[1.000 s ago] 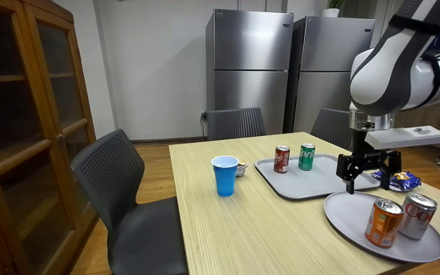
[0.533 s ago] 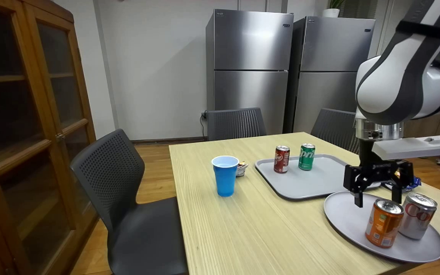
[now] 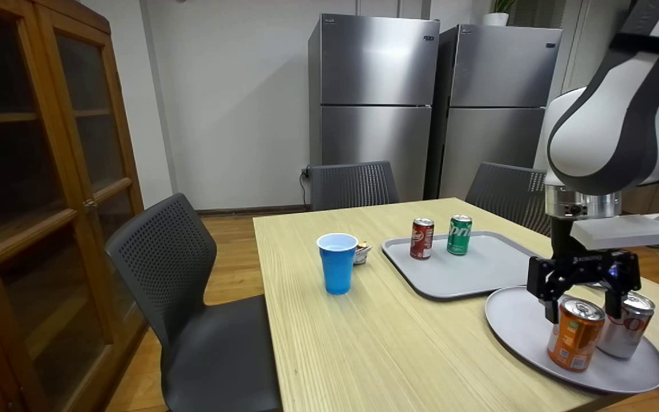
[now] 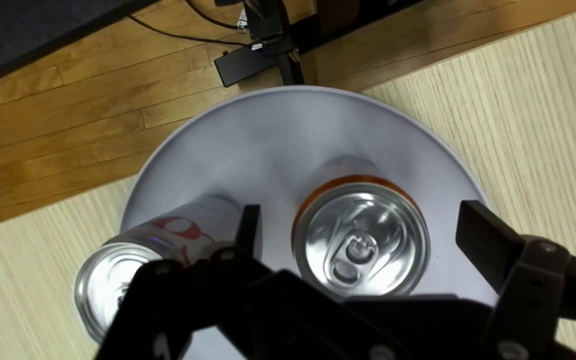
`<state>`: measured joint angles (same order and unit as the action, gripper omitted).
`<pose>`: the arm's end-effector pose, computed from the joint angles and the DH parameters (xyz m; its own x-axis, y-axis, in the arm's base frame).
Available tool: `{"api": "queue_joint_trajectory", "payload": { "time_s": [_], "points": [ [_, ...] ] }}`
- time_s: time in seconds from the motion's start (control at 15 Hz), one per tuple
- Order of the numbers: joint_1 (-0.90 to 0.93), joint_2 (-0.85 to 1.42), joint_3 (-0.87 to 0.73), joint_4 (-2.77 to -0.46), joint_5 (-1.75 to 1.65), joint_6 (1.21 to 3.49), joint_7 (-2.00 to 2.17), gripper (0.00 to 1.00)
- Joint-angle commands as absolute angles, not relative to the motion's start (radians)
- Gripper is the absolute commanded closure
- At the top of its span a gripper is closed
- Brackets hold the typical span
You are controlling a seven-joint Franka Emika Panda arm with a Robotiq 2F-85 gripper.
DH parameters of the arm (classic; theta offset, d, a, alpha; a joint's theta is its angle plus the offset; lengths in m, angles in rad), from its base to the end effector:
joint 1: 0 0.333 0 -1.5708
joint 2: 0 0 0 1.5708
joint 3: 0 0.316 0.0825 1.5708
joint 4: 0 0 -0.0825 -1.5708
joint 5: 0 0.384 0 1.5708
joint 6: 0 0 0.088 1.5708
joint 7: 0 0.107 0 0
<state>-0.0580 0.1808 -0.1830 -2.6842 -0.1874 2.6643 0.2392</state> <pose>0.3762 -0.0915 0.1607 0.9345 -0.3070 -0.1804 -0.2867 -0.9492 0.1300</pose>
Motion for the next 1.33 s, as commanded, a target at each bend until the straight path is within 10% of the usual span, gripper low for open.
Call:
{"api": "queue_joint_trajectory", "payload": {
  "time_s": [0.0,0.33,1.27],
  "points": [
    [-0.046,0.124,-0.199,-2.729,-0.222,2.671,0.289,0.26],
    [-0.048,0.115,-0.203,-2.728,-0.229,2.665,0.303,0.62],
    [-0.059,0.041,-0.181,-2.666,-0.353,2.636,0.289,0.62]
  ]
}}
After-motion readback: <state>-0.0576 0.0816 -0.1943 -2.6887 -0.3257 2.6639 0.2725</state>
